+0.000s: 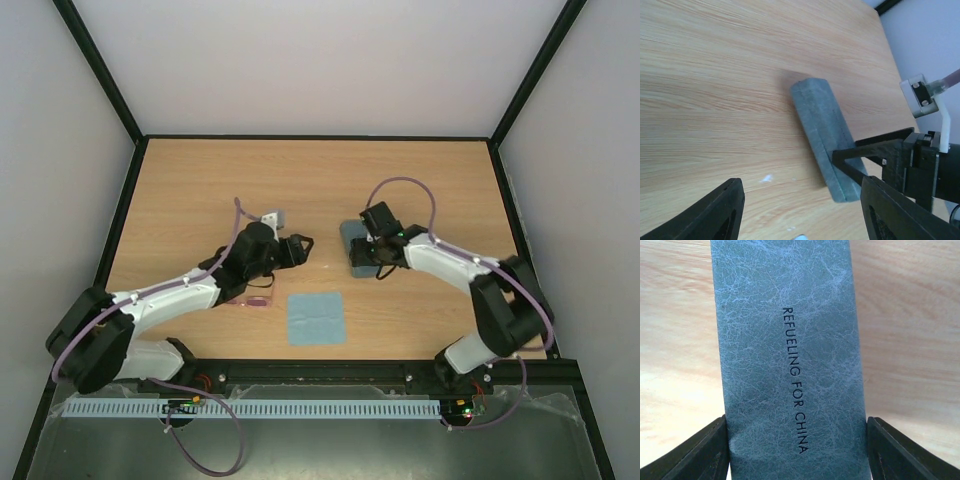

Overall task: Organize the sunglasses
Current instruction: Pick up the sunglasses case from the center of the board, then open the sunglasses case.

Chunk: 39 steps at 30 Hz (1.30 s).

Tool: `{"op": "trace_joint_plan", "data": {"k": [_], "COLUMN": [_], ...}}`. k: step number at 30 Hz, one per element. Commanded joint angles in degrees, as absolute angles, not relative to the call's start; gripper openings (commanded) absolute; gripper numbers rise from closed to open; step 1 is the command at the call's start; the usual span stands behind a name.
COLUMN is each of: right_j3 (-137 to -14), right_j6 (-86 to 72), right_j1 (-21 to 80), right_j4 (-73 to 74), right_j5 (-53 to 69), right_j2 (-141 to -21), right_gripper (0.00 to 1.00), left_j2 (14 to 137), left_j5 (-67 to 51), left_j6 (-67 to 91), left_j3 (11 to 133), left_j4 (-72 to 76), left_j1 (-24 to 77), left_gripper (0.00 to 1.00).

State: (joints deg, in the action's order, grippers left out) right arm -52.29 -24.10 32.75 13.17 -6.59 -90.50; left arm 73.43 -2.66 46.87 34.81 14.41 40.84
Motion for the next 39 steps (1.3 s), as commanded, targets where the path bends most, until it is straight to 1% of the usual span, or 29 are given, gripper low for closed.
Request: {"op": "trace_joint_plan", "data": {"k": [1,7,16,21,23,26,29,32,39], "right_j3": [-48.5,-46.1,-44.6,-44.8,-45.0,-44.9,-45.1,-45.2,-45.5], "right_j6": [-24.1,-26.0,-28.0,-28.9,-29.3,-30.1,-31.1,-31.6,-32.4], "right_j1": [30.9,30.8,30.7,30.7,30.7,30.1,29.4,28.8,27.7], "right_j4": [9.5,8.1,6.2,5.6,5.6,4.9,4.3,4.1,4.2], "right_j5": [9.1,14.3,20.4,21.2,21.3,22.2,23.9,24.8,26.7], "right_j2": [-80.2,-71.7,-67.5,-65.9,-65.3,-64.1,-63.6,-62.8,-61.2], "right_gripper": [0.4,0.4,0.38,0.35,0.34,0.33,0.32,0.31,0.3], "left_j2": [76.7,81.9,84.4,84.0,84.0,84.0,84.1,84.0,83.1], "left_j5": [-4.4,-4.3,-3.3,-1.9,-1.5,-0.9,-0.7,-0.1,0.3], "left_j6": [46.4,47.6,49.1,49.2,49.2,49.3,49.4,49.4,49.3], "left_j3": [39.9,43.9,44.3,43.9,43.7,43.6,43.4,43.3,41.6], "left_j4": [16.1,17.3,19.8,19.3,19.0,18.8,18.7,18.4,18.4], "left_j1": [44.9,47.9,48.3,48.4,48.4,48.4,48.4,48.3,47.0], "left_gripper": [0.68,0.68,0.66,0.6,0.57,0.48,0.44,0.41,0.4]}}
